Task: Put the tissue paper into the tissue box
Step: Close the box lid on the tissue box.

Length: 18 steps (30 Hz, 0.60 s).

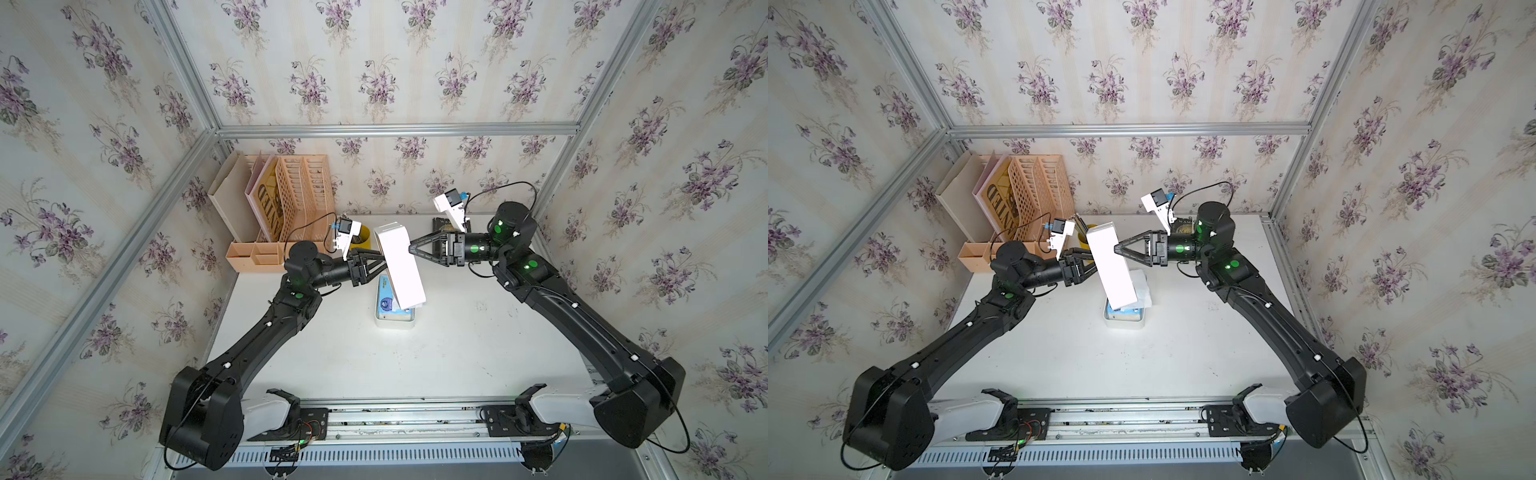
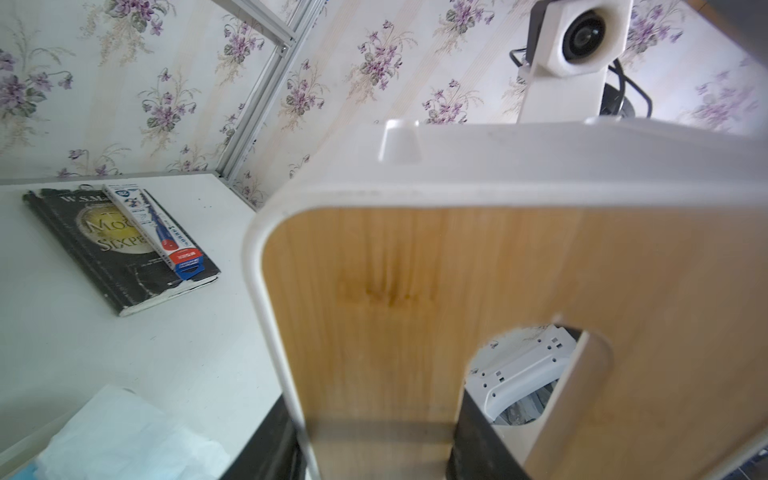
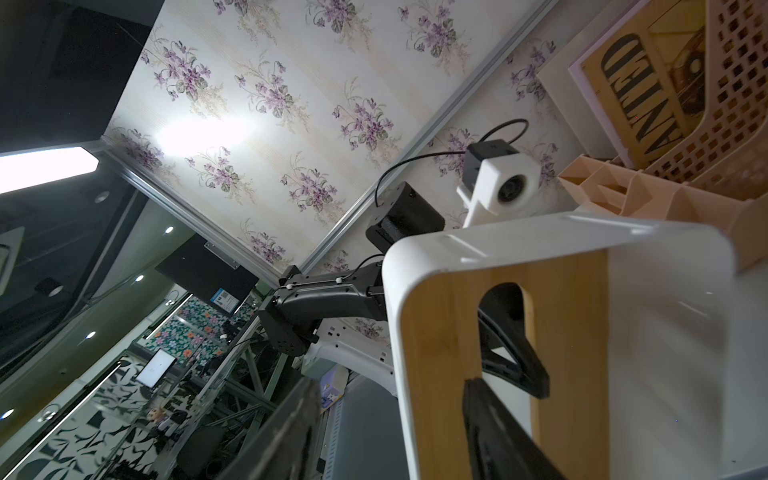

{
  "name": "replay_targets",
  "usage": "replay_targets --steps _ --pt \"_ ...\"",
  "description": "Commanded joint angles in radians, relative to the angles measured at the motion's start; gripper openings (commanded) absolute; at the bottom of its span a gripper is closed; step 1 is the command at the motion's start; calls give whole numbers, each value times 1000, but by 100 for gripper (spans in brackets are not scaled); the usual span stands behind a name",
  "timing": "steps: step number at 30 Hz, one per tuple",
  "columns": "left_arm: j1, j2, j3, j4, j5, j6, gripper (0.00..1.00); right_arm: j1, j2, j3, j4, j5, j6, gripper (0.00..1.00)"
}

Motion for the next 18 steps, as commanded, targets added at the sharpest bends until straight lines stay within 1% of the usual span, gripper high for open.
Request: replay_targets --steps 1,3,4,6,9,12,15,18 --pt "1 -2 106 -472 -104 229 33 -36 -36 -17 -106 59 -93 70" --pt "1 18 187 -660 -179 280 33 -52 -49 -18 -190 112 -172 72" --pt "1 28 215 -717 -206 287 32 -56 -52 -12 -245 154 -213 72" --pt "-2 50 266 -809 -253 294 32 -57 -53 4 -363 270 -300 72" --pt "-19 82 329 -931 -342 316 32 -57 -49 14 -481 450 -385 72" --pt "-41 125 385 -1034 -428 314 32 -59 -42 3 -537 582 -431 72" --pt "-70 171 432 -1119 -504 300 32 -58 -38 -26 -561 676 -458 71" --pt "-103 249 482 -1190 -587 286 34 -59 -50 -62 -572 753 -484 70"
